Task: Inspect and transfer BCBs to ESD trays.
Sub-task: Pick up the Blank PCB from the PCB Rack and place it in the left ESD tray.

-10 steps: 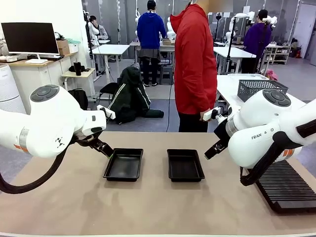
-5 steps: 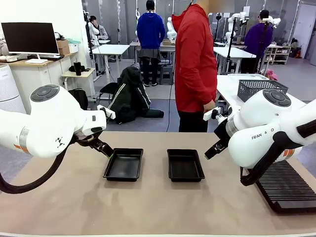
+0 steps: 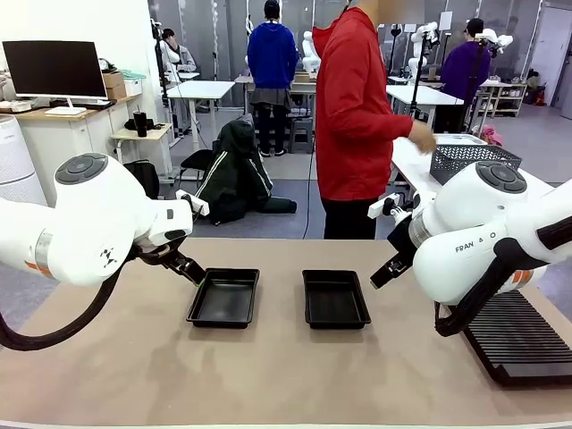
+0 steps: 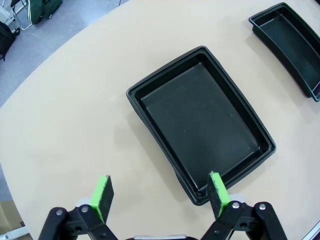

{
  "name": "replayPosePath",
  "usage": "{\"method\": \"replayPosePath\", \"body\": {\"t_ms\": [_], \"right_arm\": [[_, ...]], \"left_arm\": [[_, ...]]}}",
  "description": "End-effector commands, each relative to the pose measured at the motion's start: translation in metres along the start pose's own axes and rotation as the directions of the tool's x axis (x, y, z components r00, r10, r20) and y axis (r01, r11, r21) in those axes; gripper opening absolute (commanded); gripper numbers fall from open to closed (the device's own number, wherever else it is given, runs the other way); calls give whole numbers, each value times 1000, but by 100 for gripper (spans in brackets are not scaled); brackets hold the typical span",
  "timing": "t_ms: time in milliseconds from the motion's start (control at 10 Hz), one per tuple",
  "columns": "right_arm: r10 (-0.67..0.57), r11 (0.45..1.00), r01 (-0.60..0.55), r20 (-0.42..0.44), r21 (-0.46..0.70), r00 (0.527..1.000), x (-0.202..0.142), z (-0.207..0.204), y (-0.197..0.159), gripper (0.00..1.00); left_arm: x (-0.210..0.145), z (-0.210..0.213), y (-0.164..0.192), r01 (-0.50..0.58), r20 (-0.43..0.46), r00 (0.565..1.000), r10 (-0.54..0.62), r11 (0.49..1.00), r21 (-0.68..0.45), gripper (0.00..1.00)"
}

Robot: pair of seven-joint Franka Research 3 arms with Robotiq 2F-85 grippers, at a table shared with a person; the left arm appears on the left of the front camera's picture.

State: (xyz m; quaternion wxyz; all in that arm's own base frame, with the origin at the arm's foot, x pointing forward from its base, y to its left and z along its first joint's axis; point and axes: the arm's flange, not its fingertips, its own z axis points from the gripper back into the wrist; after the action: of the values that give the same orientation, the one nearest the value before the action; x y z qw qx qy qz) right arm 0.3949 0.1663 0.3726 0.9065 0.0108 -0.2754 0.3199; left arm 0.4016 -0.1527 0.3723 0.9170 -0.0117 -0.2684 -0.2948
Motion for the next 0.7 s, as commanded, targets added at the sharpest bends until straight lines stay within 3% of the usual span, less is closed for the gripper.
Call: {"method": "replayPosePath", "body": {"t_ms": [0, 400, 500, 600], "right_arm": [[0, 1000, 0, 0, 0, 1000, 0, 0, 0, 100], [-80, 996, 82, -71, 23, 994, 21, 47, -8, 100], [-118, 993, 117, -86, -12, 989, 28, 64, -13, 100], [-130, 991, 131, -105, 4, 986, 36, 84, -19, 100]], "left_arm": [[0, 0, 1, -2, 0, 1000, 2, 1000, 0, 100], [20, 45, 20, -40, -72, 997, 36, 997, -59, 100], [22, 63, 26, -59, -106, 993, 42, 985, -161, 100], [28, 83, 32, -76, -123, 991, 54, 981, -180, 100]]}}
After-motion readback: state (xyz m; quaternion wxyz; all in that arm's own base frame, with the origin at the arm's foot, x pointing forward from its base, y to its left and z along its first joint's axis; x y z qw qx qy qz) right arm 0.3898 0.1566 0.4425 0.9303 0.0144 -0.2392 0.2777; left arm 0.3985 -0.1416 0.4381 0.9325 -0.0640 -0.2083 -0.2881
